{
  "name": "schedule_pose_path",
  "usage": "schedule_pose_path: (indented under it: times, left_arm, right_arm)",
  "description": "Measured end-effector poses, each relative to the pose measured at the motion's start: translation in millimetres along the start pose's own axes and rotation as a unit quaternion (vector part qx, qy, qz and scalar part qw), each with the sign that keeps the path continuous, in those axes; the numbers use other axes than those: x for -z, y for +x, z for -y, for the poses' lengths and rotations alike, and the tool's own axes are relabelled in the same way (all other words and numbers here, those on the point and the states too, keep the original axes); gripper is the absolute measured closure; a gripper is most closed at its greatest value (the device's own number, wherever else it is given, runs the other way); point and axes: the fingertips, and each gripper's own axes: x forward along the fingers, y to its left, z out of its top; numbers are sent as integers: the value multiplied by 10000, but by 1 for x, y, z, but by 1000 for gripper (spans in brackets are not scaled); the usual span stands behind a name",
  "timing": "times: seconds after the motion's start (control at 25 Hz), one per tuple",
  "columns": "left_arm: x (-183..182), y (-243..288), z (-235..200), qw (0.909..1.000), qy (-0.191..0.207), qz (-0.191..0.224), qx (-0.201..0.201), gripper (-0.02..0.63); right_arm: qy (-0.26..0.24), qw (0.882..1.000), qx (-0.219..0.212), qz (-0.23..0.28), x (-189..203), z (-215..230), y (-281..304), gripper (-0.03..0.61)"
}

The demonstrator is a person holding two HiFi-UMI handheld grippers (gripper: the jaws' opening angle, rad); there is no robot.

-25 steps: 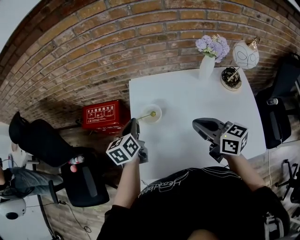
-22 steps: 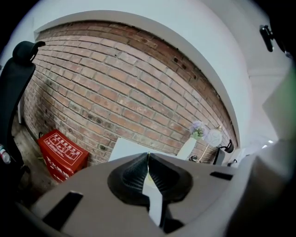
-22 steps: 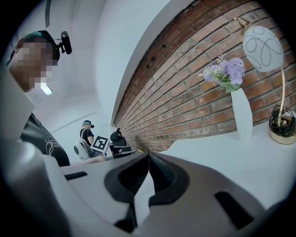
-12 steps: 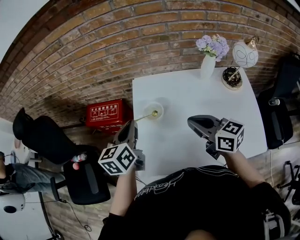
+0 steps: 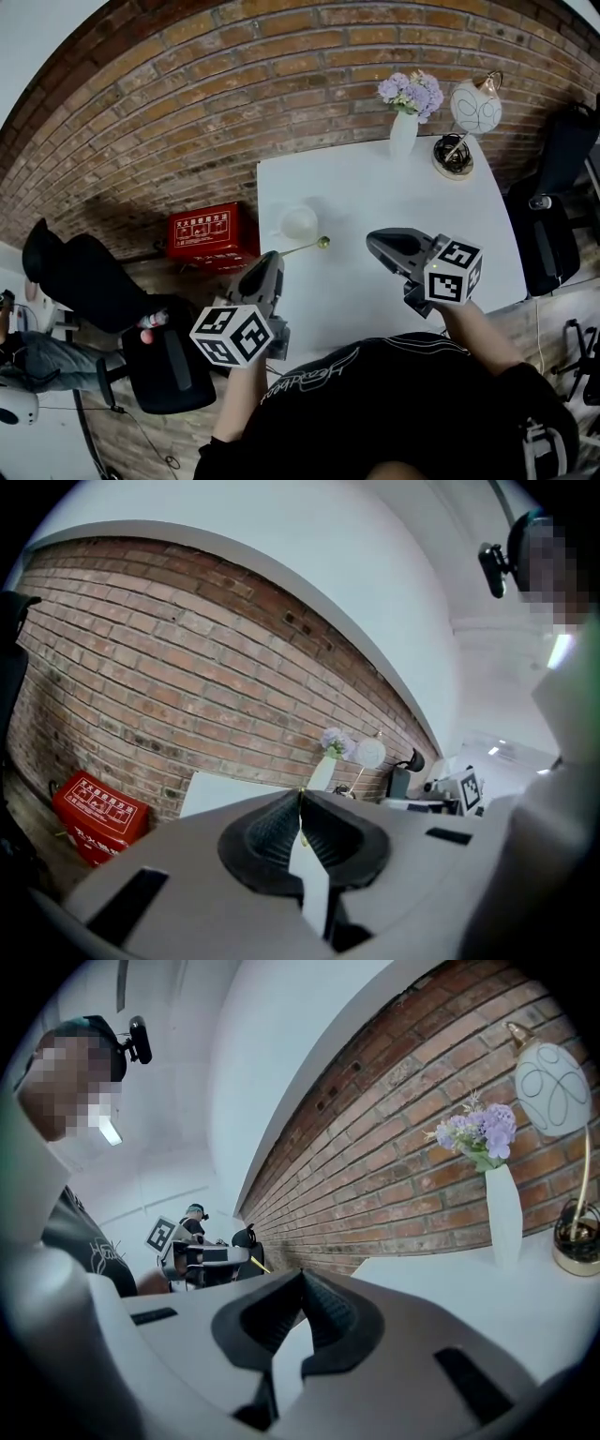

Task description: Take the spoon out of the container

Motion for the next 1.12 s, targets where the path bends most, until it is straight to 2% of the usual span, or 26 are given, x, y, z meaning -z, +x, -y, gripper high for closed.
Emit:
schedule_pose_path:
  times: [0.4,1.12]
  left_arm:
    - [11,5,5,9996,-107,-188,161,607]
    - [7,11,-4,9994,-161,-202,222,607]
  right_arm:
    - [-206,9995,-135,-174,6,-8,6,581]
    - [-51,9998,-138,-166,6,-4,21,581]
